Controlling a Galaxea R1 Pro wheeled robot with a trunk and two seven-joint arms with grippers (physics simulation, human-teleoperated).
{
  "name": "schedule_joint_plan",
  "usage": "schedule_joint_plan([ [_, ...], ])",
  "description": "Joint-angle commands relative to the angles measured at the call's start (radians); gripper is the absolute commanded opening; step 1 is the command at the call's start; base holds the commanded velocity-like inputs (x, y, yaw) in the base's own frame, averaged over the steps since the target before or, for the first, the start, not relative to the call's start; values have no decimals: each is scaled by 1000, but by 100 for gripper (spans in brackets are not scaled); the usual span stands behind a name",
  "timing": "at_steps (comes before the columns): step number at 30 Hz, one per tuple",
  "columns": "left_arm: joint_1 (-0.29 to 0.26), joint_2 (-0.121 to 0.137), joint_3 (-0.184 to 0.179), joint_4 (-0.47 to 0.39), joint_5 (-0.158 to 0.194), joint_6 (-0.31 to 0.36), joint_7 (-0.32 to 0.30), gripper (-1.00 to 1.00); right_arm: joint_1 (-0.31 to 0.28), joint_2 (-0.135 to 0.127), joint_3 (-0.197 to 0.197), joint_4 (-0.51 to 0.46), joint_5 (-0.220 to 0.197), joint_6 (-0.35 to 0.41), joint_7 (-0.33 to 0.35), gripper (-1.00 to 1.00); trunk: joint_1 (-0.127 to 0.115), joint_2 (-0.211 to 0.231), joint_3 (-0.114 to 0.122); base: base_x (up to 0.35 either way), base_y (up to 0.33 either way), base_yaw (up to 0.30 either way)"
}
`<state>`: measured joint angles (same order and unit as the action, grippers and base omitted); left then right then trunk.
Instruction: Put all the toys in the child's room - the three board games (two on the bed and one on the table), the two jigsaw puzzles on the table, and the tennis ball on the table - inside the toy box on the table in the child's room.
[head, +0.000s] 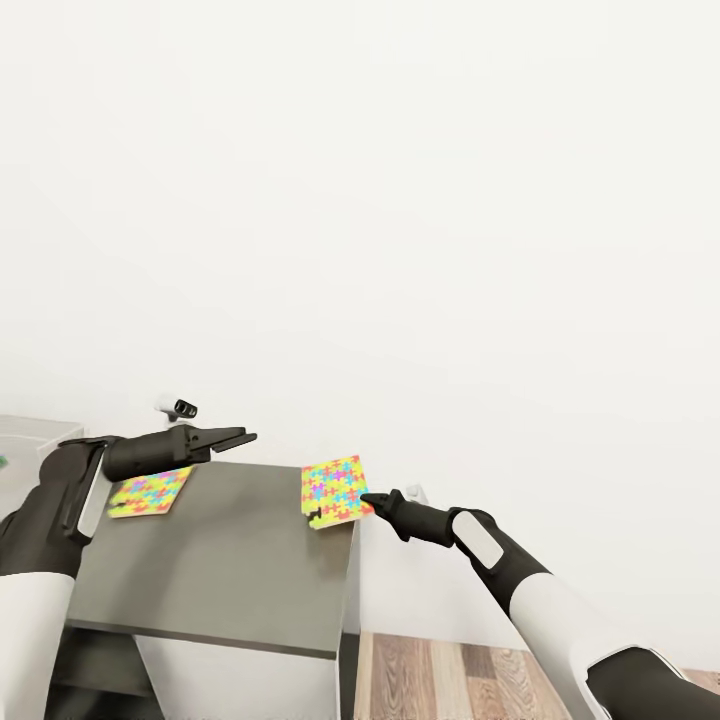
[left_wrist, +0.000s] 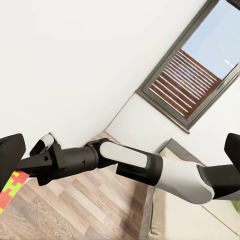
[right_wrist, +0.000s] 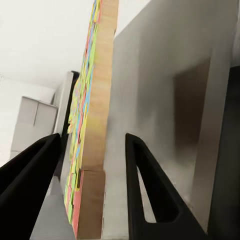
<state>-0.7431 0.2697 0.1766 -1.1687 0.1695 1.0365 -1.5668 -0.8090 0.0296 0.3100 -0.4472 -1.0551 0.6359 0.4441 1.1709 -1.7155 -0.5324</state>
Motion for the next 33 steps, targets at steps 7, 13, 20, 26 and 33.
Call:
schedule_joint_plan([
  [7,-1,-1,-1,0,-1,11,-4,100,-1,0,3,2,-1,-4,-3,-100,-27,49,21,-148,15,0],
  [13,-1,-1,-1,0,-1,11,-4,100,-1,0,-2,2,-2,-7,-2,-100,-50,91,40,-26,4,0],
  [20,-1,-4,-2,0,-3,11,-4,100,-1,0,-6,1,-3,-5,3,-100,-77,140,62,-2,0,0],
  [26,-1,-4,-2,0,-3,11,-4,100,-1,0,-7,1,-3,-8,4,-100,-100,182,80,-29,0,0],
  [33,-1,-4,-2,0,-3,11,-4,100,0,-1,-8,1,-4,-7,4,-100,-127,231,102,-165,0,0],
])
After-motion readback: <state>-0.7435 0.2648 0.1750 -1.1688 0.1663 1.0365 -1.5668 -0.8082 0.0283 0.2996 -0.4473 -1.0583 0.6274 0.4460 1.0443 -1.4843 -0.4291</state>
